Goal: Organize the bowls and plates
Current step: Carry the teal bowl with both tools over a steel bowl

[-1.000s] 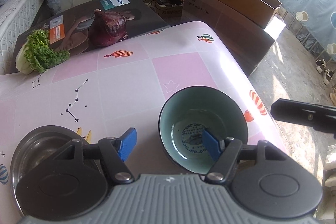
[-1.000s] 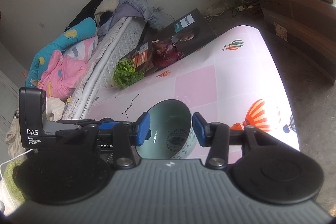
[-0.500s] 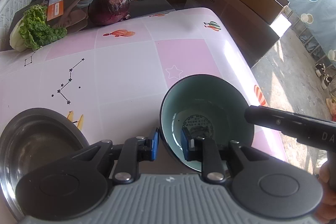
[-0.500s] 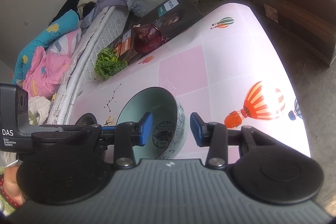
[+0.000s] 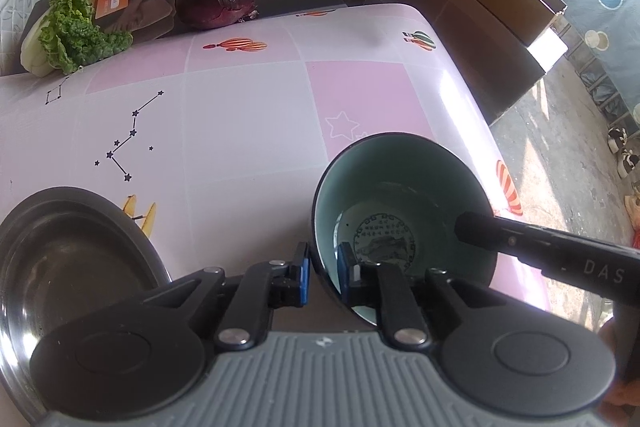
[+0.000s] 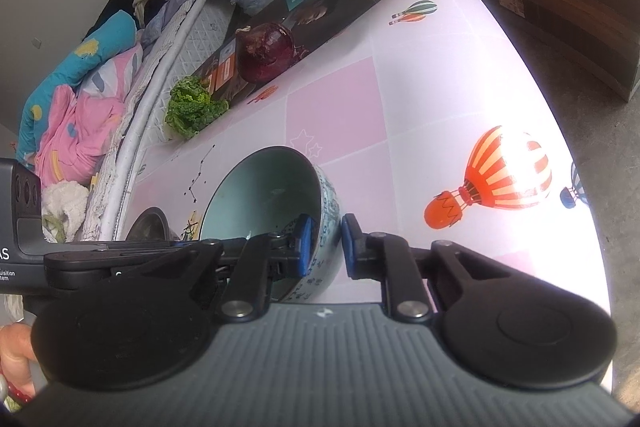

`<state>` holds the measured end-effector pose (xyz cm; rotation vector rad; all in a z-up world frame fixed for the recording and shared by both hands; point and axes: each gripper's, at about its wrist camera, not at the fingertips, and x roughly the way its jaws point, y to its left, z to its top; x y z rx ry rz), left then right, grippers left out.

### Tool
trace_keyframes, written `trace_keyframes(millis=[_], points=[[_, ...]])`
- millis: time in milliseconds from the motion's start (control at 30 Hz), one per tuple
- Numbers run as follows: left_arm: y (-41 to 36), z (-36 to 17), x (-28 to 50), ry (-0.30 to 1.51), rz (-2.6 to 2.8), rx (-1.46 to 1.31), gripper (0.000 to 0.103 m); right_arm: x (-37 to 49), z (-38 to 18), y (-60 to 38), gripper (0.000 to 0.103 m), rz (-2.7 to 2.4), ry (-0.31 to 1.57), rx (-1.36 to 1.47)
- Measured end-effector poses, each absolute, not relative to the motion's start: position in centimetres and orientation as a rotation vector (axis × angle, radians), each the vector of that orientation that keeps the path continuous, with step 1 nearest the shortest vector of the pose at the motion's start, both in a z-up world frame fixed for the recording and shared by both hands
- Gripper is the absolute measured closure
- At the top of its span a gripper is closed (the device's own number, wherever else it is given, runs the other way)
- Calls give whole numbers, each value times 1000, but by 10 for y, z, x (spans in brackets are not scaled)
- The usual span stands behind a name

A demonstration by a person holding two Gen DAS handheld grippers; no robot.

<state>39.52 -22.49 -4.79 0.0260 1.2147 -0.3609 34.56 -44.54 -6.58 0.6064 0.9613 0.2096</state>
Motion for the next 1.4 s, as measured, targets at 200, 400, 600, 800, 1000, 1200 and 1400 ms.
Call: trace_keyframes(millis=[200,400,600,800,1000,1200,1400], points=[[-230,-55,400,1228,-341,31,88,346,-67,-446,87,210,964,613],[-234,-60,402,1231,-324,26,86,351,-71,-443,86,202,973,608],[-234,-59,403,1230,-321,23,86,354,-74,-441,85,176,982,623],[-231,-54,402,1221,-319,19,87,353,-72,-438,87,162,991,622],[-230,-48,399,1205,-321,21,87,352,-65,-438,88,158,973,610],[-227,-42,397,1193,-325,14,88,353,-57,-436,88,159,960,593],[-225,-33,395,1172,-324,15,88,352,-46,-435,88,165,944,586]])
